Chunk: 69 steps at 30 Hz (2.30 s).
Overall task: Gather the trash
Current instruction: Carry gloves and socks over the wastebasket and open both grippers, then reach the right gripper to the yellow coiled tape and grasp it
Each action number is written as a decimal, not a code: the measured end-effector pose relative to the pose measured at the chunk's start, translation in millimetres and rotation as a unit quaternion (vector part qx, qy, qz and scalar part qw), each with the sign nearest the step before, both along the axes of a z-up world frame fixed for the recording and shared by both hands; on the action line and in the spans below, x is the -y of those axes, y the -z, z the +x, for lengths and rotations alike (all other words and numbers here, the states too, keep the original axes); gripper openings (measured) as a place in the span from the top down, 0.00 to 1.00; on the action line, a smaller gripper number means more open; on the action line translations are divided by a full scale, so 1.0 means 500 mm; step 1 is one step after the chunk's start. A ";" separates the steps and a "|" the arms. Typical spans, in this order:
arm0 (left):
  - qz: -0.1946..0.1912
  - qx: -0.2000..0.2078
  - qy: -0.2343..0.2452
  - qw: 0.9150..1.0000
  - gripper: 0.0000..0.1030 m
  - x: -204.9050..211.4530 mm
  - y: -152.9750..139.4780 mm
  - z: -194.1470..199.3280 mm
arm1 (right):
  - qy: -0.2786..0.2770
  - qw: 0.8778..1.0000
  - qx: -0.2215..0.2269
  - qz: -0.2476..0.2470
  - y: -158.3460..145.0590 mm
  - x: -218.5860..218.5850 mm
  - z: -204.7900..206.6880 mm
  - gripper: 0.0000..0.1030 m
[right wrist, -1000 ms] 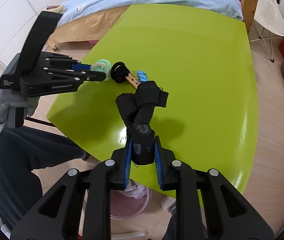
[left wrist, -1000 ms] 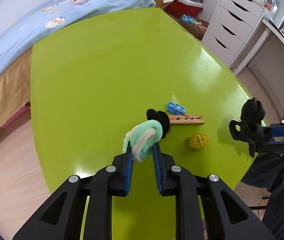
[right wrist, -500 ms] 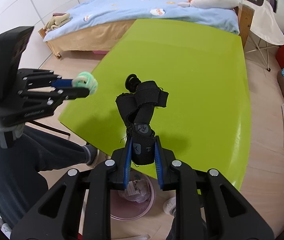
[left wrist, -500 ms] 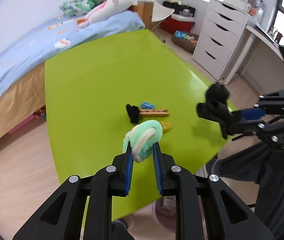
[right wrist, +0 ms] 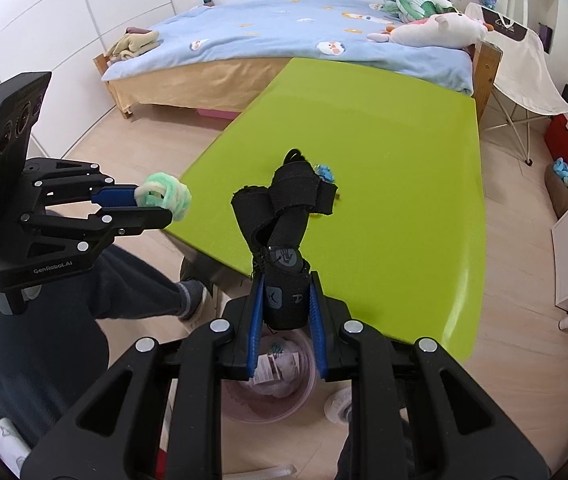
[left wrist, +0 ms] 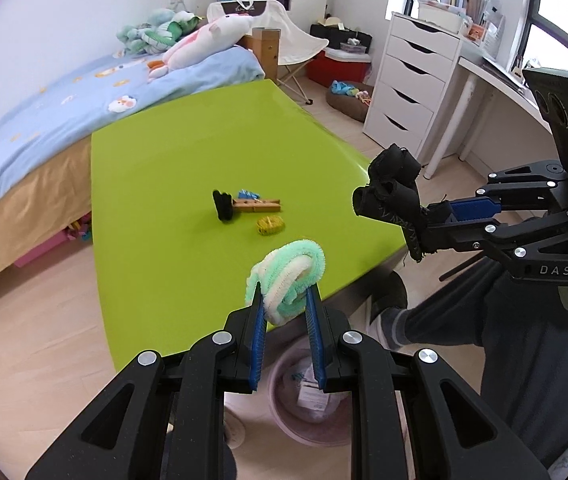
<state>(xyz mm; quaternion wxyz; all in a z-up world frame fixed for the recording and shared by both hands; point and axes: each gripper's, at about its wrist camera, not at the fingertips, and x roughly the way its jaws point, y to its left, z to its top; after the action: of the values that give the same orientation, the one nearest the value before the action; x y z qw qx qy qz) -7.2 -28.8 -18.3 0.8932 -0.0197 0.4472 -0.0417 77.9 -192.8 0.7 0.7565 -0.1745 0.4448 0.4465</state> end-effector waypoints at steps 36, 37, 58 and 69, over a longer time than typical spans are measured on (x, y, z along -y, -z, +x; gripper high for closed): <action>-0.035 -0.027 0.051 0.998 0.81 0.071 0.029 -0.075 | 0.035 0.999 -0.033 -0.001 0.029 0.070 -0.050 0.07; -0.036 -0.029 0.056 0.997 0.80 0.075 0.030 -0.074 | 0.037 0.999 -0.033 -0.001 0.030 0.073 -0.048 0.07; -0.055 -0.033 0.003 0.998 0.07 0.044 0.058 -0.057 | 0.051 0.998 -0.041 0.016 0.032 0.085 -0.042 0.03; -0.038 -0.009 -0.028 0.999 0.07 0.004 0.032 -0.021 | 0.052 0.998 -0.035 0.012 0.028 0.036 0.000 0.03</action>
<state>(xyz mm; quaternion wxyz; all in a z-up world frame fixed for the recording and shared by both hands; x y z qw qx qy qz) -17.9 -30.8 -34.5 0.8887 -0.0667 0.4524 -0.0330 77.8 -210.6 -13.4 0.7650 -0.1267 0.4740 0.4173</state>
